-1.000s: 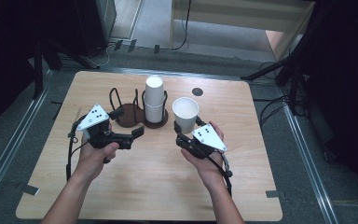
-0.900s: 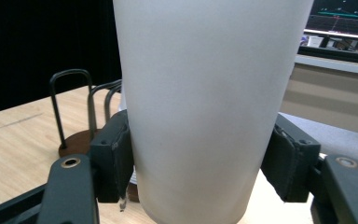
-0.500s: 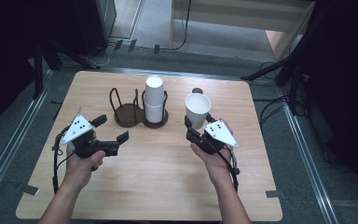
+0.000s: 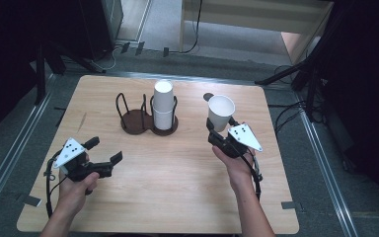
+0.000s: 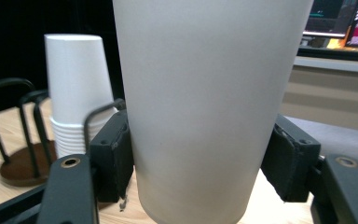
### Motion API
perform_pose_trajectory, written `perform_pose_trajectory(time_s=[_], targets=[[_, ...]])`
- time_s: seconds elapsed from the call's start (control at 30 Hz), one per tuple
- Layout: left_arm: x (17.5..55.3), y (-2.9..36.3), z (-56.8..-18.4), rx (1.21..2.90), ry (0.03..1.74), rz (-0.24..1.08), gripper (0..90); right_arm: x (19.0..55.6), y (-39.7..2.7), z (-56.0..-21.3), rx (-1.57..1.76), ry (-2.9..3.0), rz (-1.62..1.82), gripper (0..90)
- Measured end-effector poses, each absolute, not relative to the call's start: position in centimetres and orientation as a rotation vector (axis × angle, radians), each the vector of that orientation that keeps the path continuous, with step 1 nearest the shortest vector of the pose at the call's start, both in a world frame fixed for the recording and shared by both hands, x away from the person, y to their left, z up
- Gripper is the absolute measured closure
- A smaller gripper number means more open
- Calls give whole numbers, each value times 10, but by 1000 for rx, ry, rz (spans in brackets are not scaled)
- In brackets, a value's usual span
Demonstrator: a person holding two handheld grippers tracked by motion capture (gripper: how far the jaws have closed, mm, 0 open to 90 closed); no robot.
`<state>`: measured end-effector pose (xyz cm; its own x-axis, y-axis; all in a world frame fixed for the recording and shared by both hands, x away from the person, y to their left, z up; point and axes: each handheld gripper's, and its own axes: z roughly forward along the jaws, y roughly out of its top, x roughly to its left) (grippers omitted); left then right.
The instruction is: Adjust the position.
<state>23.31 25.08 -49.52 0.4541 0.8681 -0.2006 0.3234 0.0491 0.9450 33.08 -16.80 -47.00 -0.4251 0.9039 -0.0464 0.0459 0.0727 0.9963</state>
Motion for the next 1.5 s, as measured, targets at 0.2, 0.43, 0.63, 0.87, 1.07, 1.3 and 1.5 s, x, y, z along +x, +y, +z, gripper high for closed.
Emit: perform_pose_trajectory(time_s=[0.2, 0.43, 0.63, 0.87, 1.07, 1.3, 1.5], targets=[[223, 274, -506, 1515, 1138, 629, 0, 340, -180, -479, 963, 1559, 1415, 340], [210, 298, -519, 1509, 1192, 684, 0, 353, -193, -492, 1016, 1557, 1380, 338], [201, 312, -529, 1512, 1233, 719, 0, 363, -202, -500, 1067, 1558, 1341, 338], [199, 324, -538, 1490, 1274, 762, 0, 375, -210, -516, 1156, 1563, 1275, 338], [199, 332, -545, 1470, 1308, 761, 0, 382, -212, -526, 1174, 1575, 1219, 337], [201, 331, -547, 1468, 1304, 763, 0, 384, -213, -532, 1185, 1564, 1210, 335], [201, 332, -548, 1460, 1315, 763, 0, 386, -213, -532, 1205, 1564, 1188, 334]])
